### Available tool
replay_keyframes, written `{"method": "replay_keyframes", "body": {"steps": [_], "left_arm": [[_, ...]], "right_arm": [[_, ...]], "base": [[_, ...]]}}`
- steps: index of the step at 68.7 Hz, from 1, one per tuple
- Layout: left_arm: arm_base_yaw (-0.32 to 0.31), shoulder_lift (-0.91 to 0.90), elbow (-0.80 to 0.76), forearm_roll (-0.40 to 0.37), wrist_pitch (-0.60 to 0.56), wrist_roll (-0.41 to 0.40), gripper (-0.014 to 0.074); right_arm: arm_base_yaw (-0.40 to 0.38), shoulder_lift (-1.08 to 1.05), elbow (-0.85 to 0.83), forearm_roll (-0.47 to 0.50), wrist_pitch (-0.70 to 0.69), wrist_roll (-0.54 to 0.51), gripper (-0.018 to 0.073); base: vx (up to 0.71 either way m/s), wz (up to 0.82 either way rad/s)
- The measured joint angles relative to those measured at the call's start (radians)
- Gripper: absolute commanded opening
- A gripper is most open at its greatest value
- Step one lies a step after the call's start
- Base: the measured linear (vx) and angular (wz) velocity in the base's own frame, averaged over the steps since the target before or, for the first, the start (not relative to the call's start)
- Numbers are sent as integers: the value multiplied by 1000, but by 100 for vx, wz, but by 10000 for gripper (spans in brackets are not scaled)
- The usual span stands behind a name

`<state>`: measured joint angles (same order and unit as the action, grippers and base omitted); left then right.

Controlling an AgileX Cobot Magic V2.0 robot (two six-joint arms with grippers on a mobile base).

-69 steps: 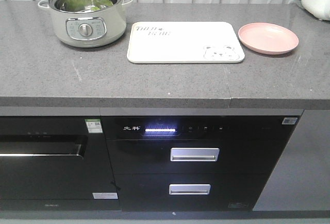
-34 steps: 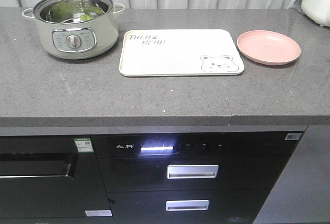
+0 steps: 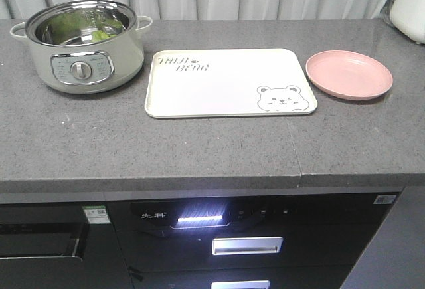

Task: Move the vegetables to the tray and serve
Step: 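Drive up to the counter edge facing the pot, tray and plate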

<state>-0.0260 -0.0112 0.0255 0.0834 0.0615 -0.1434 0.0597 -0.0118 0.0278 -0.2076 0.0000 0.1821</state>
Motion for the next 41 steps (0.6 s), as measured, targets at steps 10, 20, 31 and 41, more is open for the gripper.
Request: {"method": "replay_keyframes", "body": {"steps": [10,20,31,41], "left_arm": [[0,0,0,0,0,0,-6],[0,0,0,0,0,0,-6],[0,0,0,0,0,0,-6],[0,0,0,0,0,0,-6]], "right_arm": [[0,0,0,0,0,0,-3],[0,0,0,0,0,0,-3],[0,0,0,0,0,0,-3],[0,0,0,0,0,0,-3]], "base": [[10,-2],[10,-2],[8,-2],[7,-1]]}}
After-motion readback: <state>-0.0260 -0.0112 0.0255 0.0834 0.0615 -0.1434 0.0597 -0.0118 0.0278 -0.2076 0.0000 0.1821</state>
